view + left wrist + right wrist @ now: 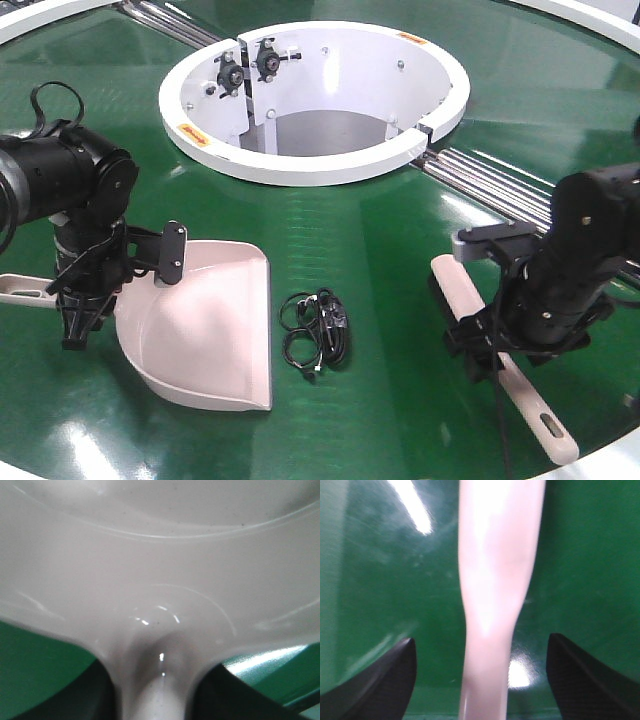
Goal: Clean and inspect green conveyor with broom and dustpan
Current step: 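Reach the right gripper down and grasp the pink brush handle, then sweep the black cable into the dustpan with the brush in the right gripper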
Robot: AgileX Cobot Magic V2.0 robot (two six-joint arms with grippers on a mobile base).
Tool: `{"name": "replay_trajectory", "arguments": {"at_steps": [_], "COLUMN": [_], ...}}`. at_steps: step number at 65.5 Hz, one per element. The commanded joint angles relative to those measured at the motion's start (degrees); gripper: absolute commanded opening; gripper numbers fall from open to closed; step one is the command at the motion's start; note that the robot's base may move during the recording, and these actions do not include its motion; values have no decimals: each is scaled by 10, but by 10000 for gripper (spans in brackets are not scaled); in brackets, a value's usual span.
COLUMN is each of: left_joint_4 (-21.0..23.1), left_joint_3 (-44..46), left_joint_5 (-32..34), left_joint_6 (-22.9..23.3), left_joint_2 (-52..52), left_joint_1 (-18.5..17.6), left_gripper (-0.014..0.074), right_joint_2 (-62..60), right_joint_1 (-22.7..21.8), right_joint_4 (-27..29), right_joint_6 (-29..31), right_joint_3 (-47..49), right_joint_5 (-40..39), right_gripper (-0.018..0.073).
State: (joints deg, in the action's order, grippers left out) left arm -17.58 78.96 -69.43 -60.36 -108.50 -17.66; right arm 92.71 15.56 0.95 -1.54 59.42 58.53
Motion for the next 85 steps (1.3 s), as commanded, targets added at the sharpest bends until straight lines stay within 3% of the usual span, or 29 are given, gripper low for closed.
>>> {"name": "replay_trajectory", "arguments": {"at_steps": [1,30,42,58,79,85], "left_joint_4": [-6,-6,-6,-6,-6,-6], "left_joint_3": [15,15,15,15,15,15], "left_joint_5": [-21,-21,-21,-21,-21,-21], "left_joint_6": [6,6,6,6,6,6], "left_joint_2": [30,30,30,30,30,30], "left_joint_1": [-2,-2,-2,-2,-2,-2], "left_gripper": [-6,-6,-6,-6,-6,-6], "right_joint_2": [4,55,55,50,17,17], "right_joint_1": [0,0,0,0,2,25], "right_joint_4": [-4,-4,-3,31,70,69], "right_joint_6": [6,-1,-2,15,-14,-16], "right_joint_3": [17,17,17,17,18,33], "right_joint_5": [-7,-10,-10,-9,-7,13], "right_gripper": [526,489,307,-17,-4,-4]}}
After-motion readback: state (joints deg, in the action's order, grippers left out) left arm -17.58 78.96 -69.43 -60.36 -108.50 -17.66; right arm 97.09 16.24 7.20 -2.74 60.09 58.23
